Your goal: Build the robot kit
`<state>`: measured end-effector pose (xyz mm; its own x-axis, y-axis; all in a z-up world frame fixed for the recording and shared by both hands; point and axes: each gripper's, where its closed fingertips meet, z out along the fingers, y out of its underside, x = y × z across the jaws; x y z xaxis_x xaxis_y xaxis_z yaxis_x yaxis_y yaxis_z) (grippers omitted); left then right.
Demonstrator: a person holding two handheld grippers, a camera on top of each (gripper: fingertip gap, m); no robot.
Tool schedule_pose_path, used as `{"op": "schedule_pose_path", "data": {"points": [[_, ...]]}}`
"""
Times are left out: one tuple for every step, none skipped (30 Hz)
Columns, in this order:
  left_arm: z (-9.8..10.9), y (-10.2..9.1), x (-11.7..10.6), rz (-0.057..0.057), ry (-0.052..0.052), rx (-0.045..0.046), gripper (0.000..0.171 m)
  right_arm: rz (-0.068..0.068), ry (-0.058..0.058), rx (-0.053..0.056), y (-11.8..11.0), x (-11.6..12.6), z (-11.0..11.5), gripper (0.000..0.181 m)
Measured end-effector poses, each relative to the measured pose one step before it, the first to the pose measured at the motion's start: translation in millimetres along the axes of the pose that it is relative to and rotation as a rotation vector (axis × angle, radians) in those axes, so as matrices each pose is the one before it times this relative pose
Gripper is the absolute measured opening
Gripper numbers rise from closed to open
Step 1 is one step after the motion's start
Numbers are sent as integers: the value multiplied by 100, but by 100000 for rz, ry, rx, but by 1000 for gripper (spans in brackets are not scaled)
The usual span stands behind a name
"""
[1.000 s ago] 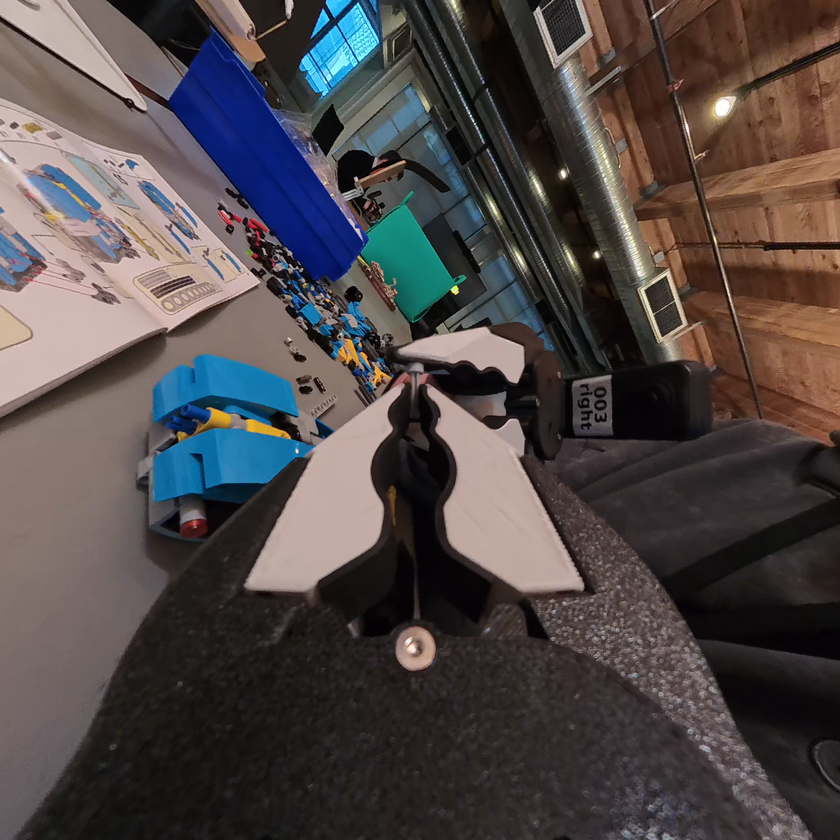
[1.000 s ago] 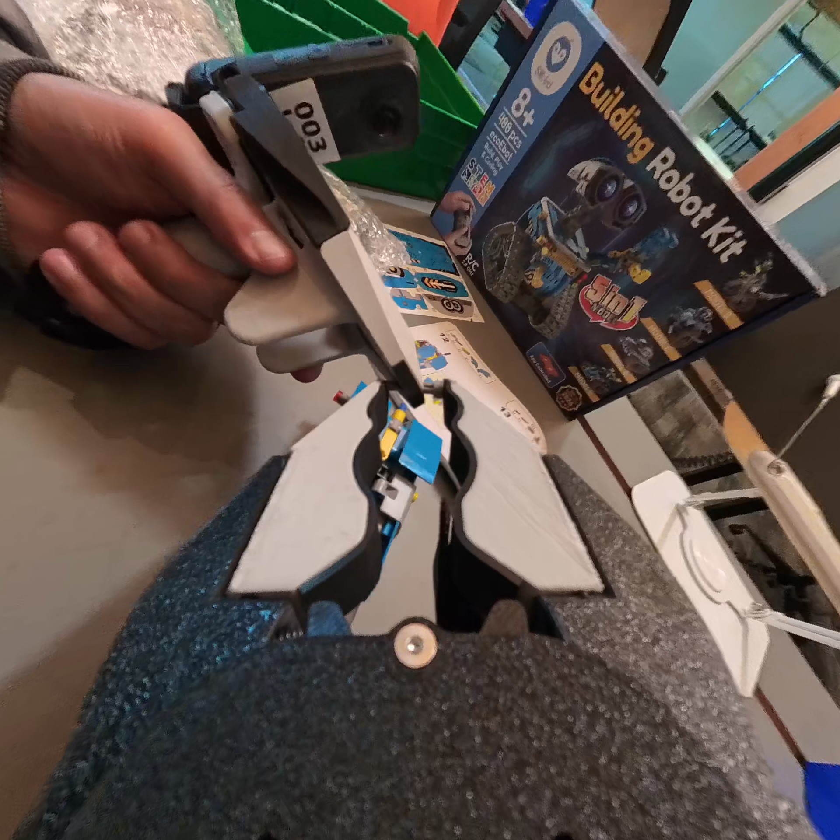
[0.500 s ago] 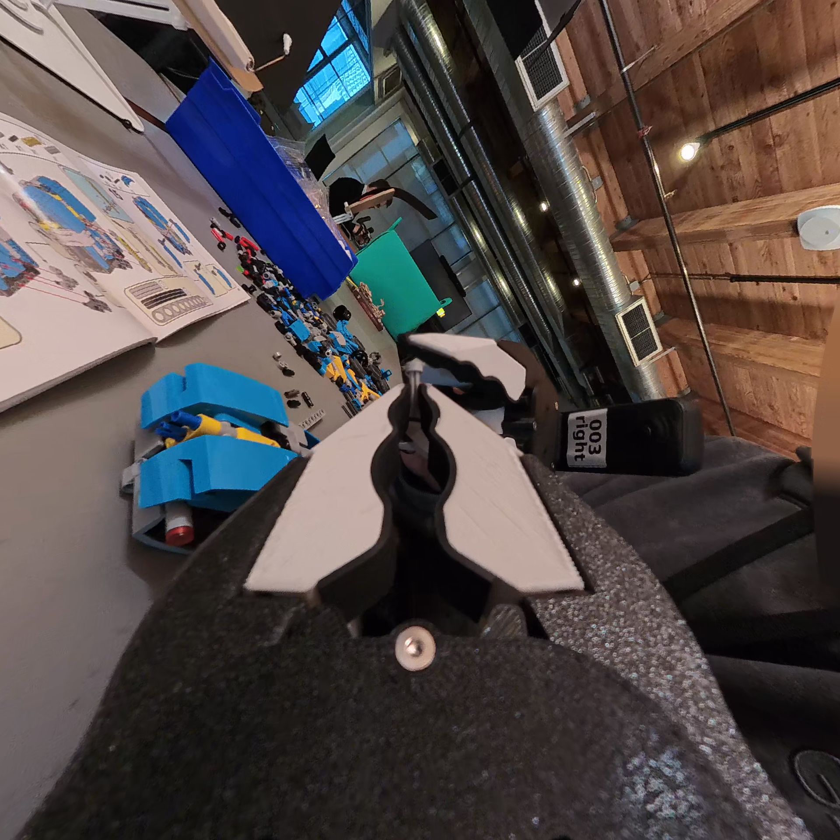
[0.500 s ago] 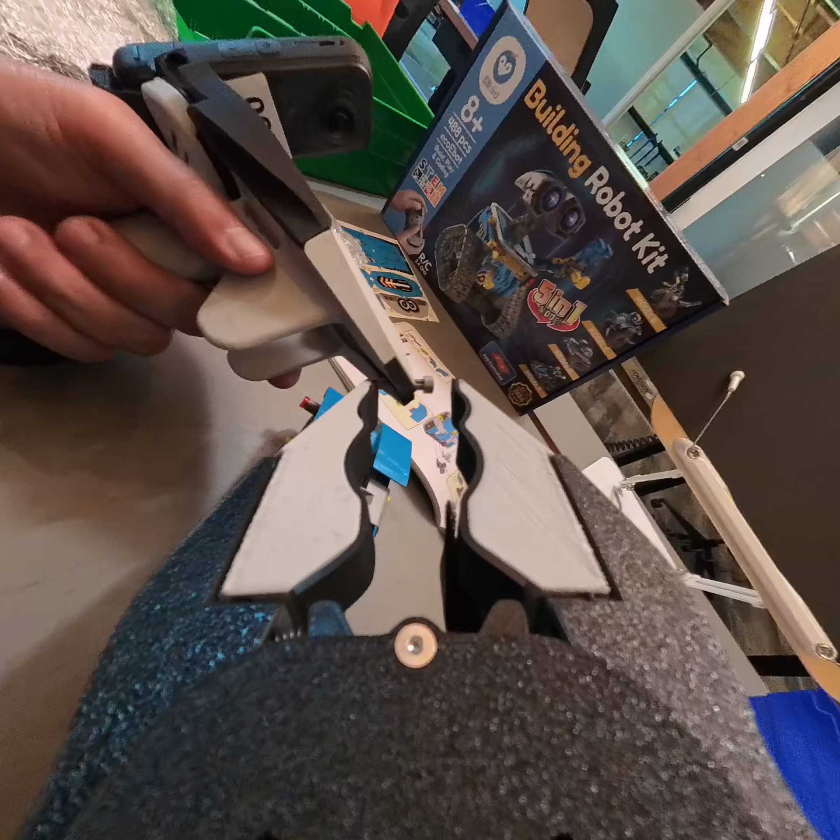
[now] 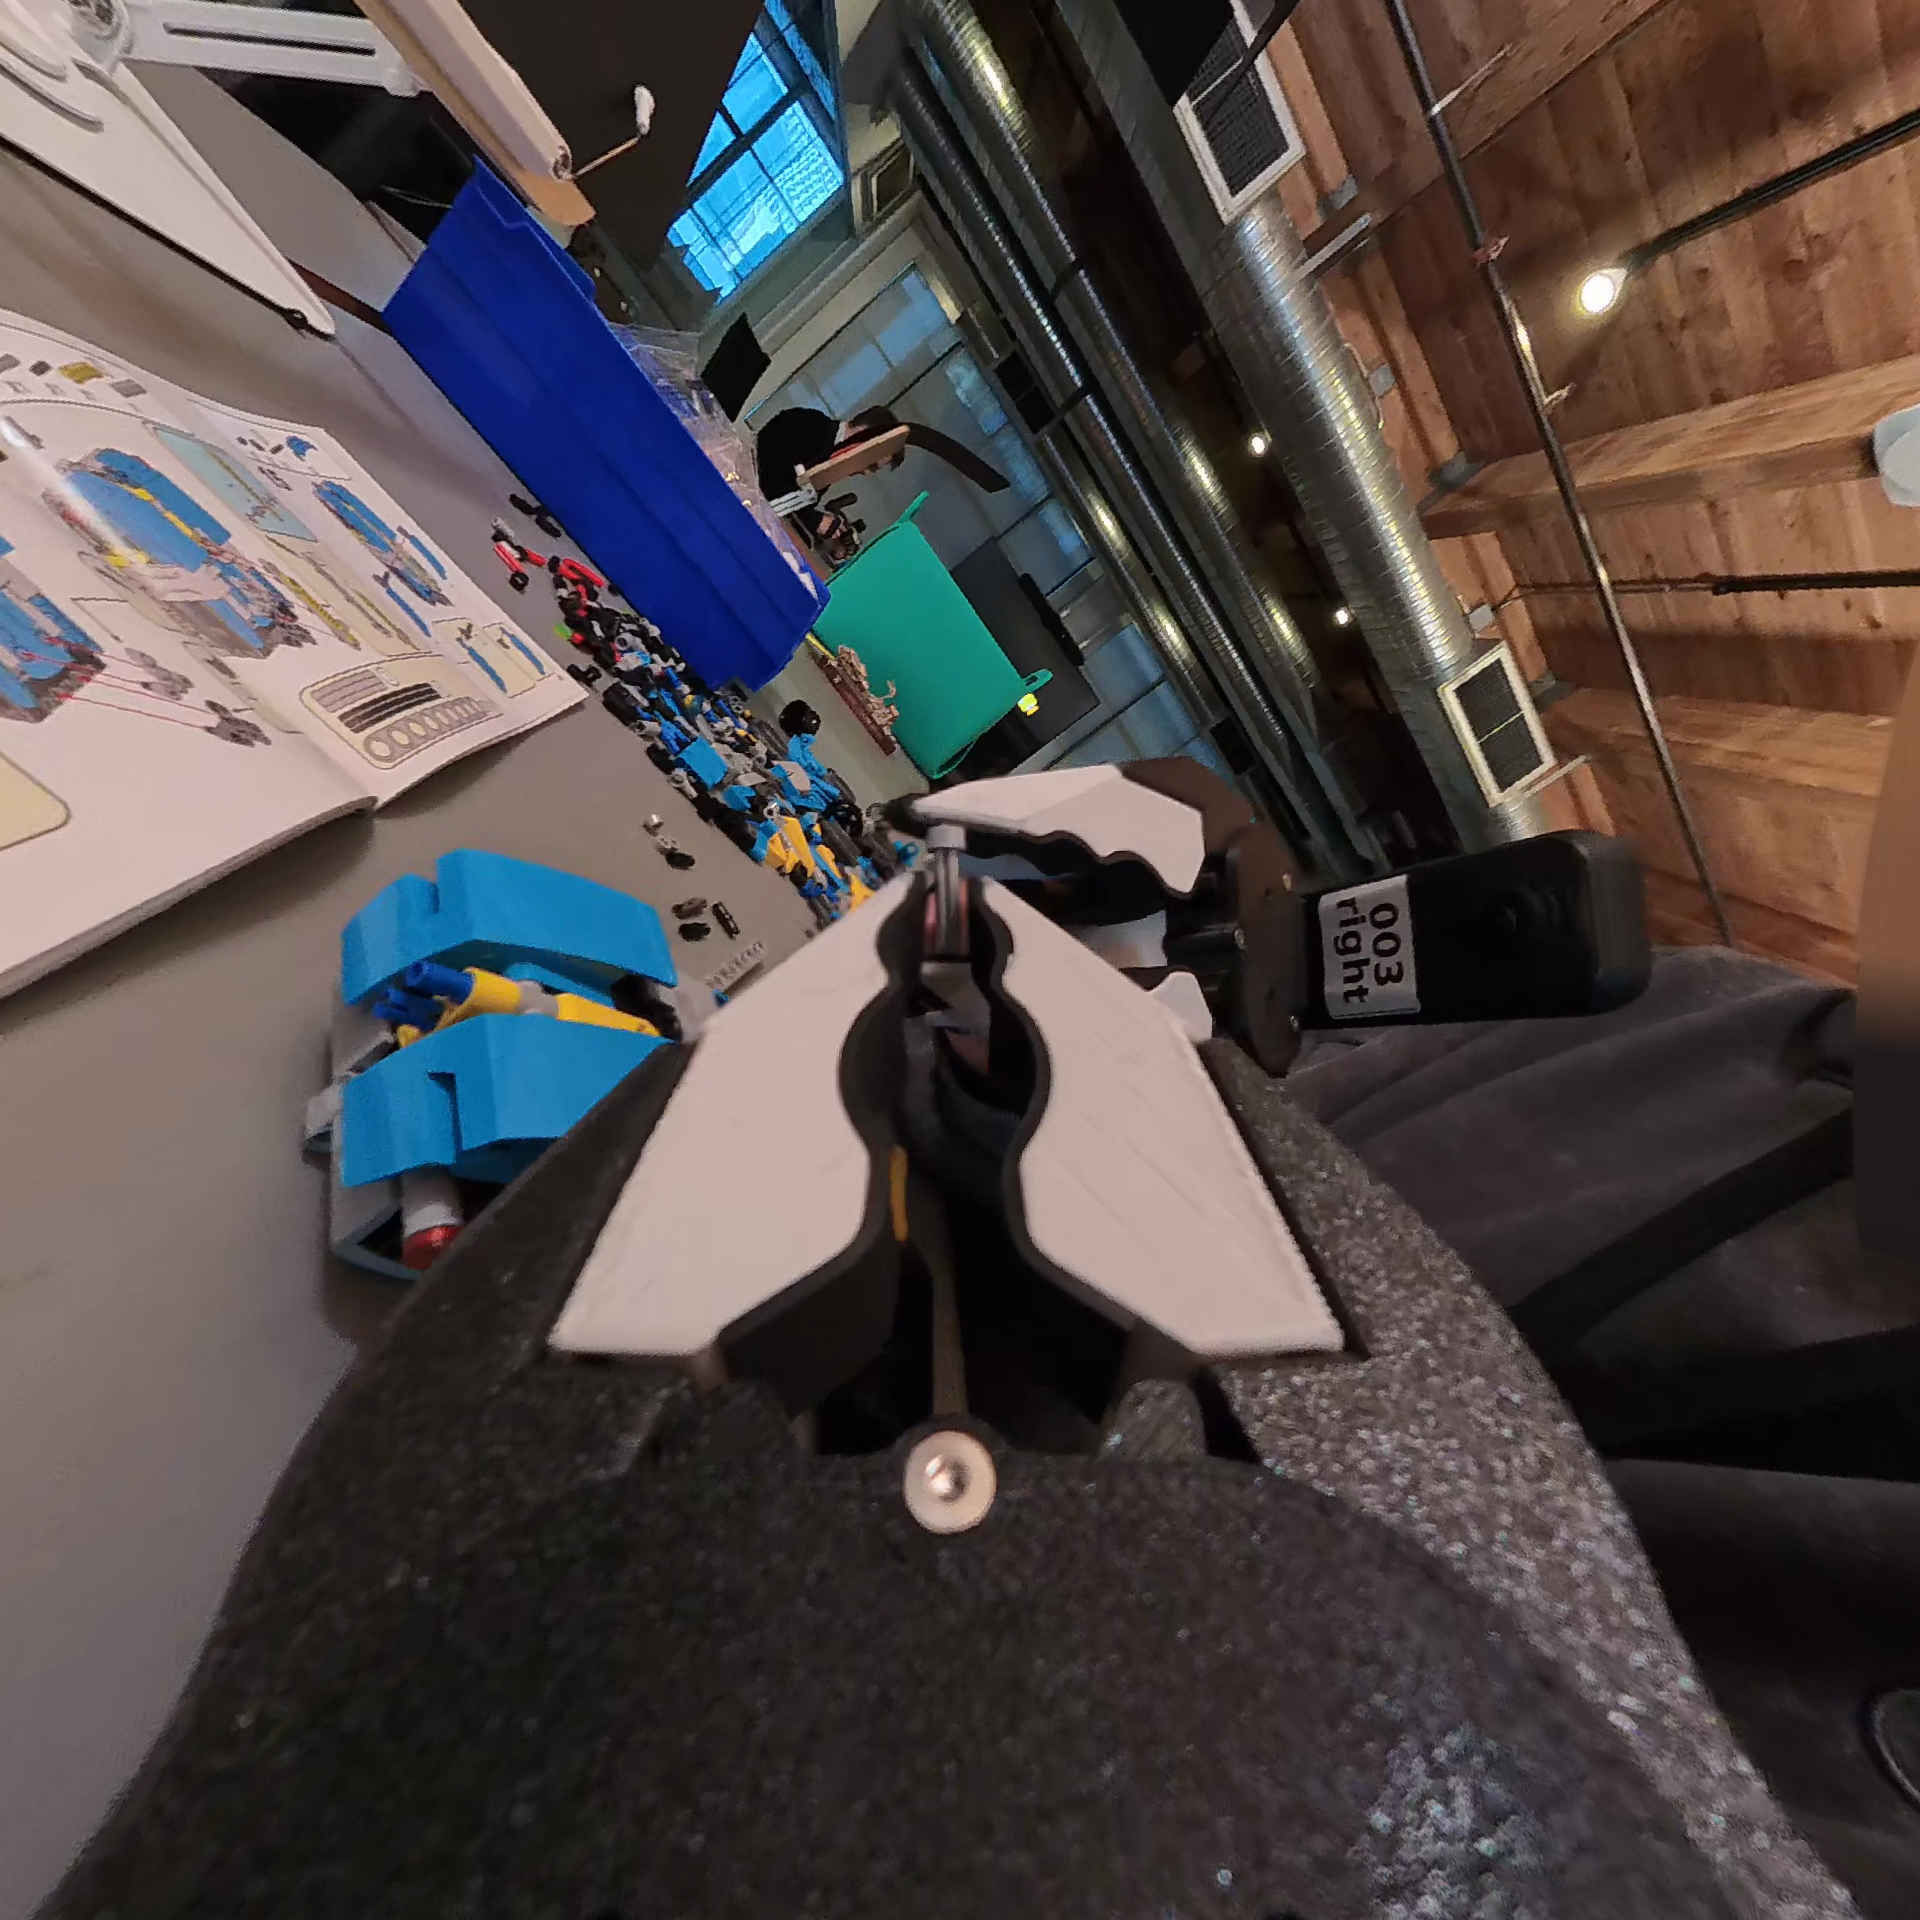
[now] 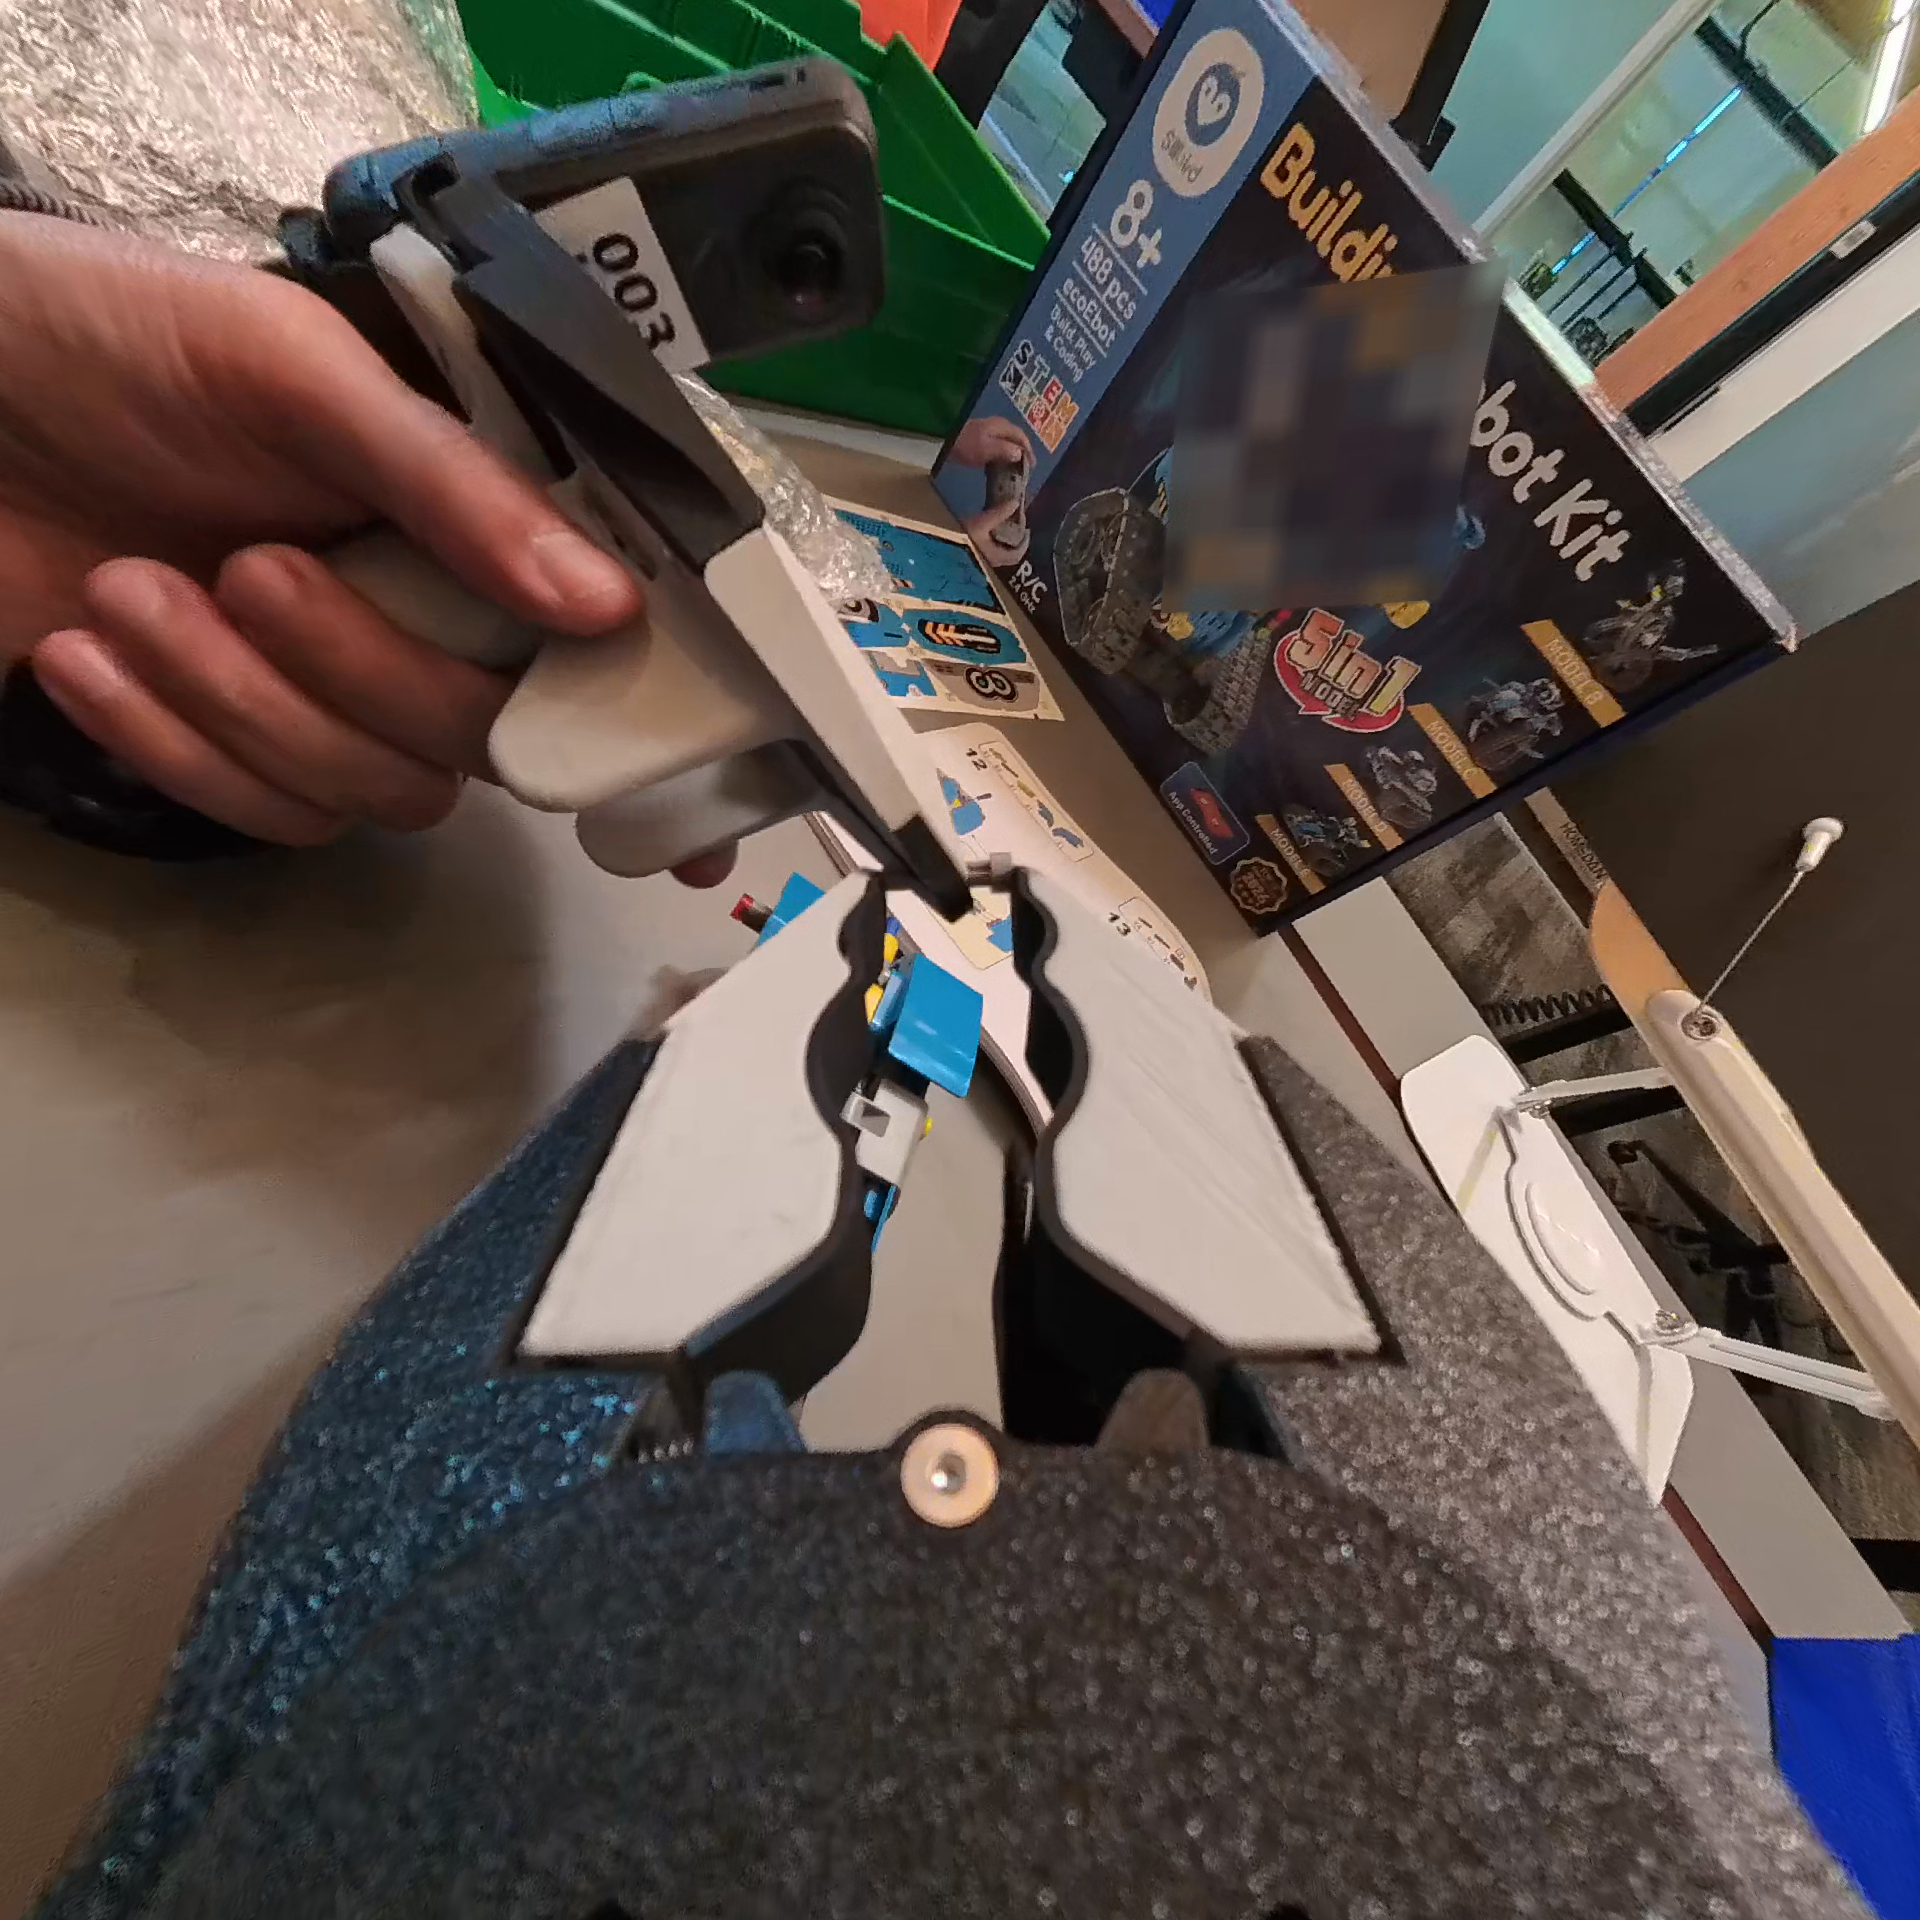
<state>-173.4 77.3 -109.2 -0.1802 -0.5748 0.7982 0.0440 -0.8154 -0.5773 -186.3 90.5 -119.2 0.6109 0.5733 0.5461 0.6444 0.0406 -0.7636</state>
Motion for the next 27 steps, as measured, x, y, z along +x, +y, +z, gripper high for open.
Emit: {"op": "schedule_pose_path", "data": {"points": [[-12, 35, -180, 806, -1121, -710, 15, -144, -119, -353, 139, 20, 50, 23], [-33, -46, -195, 490, -1112, -351, 20, -290, -317, 43, 101, -8, 23, 23], [-79, -137, -186, 356, -959, 192, 22, 137, -577, 132, 100, -33, 12, 23], [-88, -154, -130, 568, -663, 435, 23, 622, -1258, -34, 89, -129, 38, 23], [-73, -139, -51, 865, -326, 389, 23, 763, -2017, -137, 100, -272, 73, 23], [-30, -64, 39, 1037, 147, 68, 22, 359, -2733, 60, 49, -424, 97, 23], [0, 31, -3, 1090, -241, -373, 22, -75, -833, -208, 58, -195, 103, 24], [-23, 29, -112, 1323, -1020, -274, 19, -729, 372, -192, 31, -26, 41, 24], [-64, -21, -115, 1558, -1028, 0, 16, -721, 139, 262, -54, -42, 7, 23], [-25, -7, -53, 982, -470, -69, 15, -95, 51, 271, -46, -17, -7, 24], [-10, 2, -14, 304, -160, -200, 15, 309, -66, -148, 7, 5, 13, 24], [-3, -8, -19, 371, -264, -121, 14, 308, -134, 172, -14, 10, -17, 24], [-12, 13, -25, 890, -547, -49, 12, 193, 51, 233, -3, 44, -27, 23], [4, 10, -34, 1337, -887, -200, 10, 145, 211, -14, 44, 45, 2, 24], [16, 37, -10, 1886, -1027, -382, 7, 146, 1128, -110, 44, 161, 4, 23], [27, 65, 40, 2353, -977, -556, 4, -316, 1552, -330, 43, 200, 6, 22], [26, 31, 43, 2284, -1004, -375, 4, -593, 333, -261, 18, 30, -11, 23], [7, -22, 79, 1776, -666, 6, 4, 35, 230, 219, -63, 15, -47, 22], [-4, -35, 90, 931, -106, 101, 4, 137, 73, 436, -90, 8, -62, 22], [9, -5, 54, -192, 348, -12, 4, 240, -248, 241, -42, 10, -42, 22], [-7, -11, 32, -1190, 746, 17, 4, 349, -338, 196, -21, 2, -31, 23], [0, -3, 30, -1541, 959, 55, 5, 183, -232, 143, -10, -5, -9, 23], [25, 52, 25, -1294, 862, -143, 5, -194, -389, 153, -24, -54, -30, 23], [35, 84, -1, -876, 444, -334, 6, -848, -394, 143, -3, -106, -19, 22], [24, 87, -49, -540, -80, -410, 6, -1904, 228, -444, 115, -26, 14, 23], [41, 99, -52, -362, -203, -491, 8, -1772, 322, -882, 171, -37, 45, 23], [14, 76, -46, -424, -109, -443, 7, -1179, 260, -710, 114, -50, 42, 23]]}}
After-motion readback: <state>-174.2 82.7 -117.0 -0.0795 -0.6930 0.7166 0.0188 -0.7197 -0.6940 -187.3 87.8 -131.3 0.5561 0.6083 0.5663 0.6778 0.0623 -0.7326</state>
